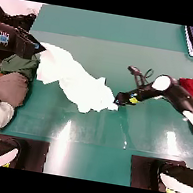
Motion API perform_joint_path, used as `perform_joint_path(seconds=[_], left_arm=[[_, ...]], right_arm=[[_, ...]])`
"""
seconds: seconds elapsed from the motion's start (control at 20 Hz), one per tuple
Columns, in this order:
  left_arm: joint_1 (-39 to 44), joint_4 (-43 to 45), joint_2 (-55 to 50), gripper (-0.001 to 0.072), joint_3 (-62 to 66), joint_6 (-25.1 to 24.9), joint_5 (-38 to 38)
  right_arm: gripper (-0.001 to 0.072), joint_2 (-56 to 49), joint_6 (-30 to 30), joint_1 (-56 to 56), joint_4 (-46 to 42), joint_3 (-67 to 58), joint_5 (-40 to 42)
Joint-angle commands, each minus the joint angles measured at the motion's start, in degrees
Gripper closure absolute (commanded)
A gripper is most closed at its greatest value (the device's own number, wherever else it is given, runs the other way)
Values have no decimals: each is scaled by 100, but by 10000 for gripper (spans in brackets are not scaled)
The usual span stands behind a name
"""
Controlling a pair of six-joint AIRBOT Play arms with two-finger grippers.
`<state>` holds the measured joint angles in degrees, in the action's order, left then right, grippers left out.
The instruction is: Fold the shirts.
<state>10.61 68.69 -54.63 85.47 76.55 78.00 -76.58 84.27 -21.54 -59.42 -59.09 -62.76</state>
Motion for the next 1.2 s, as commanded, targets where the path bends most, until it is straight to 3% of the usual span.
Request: perform_joint_path(seconds=[0.0,0.25,0.3,0.35,0.4,0.55,0.8,1.0,1.15], left_arm=[[-7,15,11,683,11,4,225],[-7,15,11,683,11,4,258],[-7,15,11,683,11,4,262],[-7,17,11,683,11,4,258],[-7,39,11,683,11,4,245],[-9,651,17,683,136,332,-151],[-9,2048,17,683,1639,1051,-1331],[-7,2000,17,683,2514,1058,-1996],[-7,1698,-72,683,2476,1062,-1950]], right_arm=[[218,-811,-46,-227,-11,-308,372],[230,-1384,-39,-227,57,-761,402],[307,-1447,-44,-227,52,-831,341],[468,-1462,-101,-227,48,-855,321],[692,-1423,-188,-227,44,-855,319],[696,-859,-229,9,-68,-855,334],[699,911,-225,1193,-48,-1827,326],[699,1888,-225,2208,-48,-3215,481],[699,2356,-225,2763,-48,-3794,227]])
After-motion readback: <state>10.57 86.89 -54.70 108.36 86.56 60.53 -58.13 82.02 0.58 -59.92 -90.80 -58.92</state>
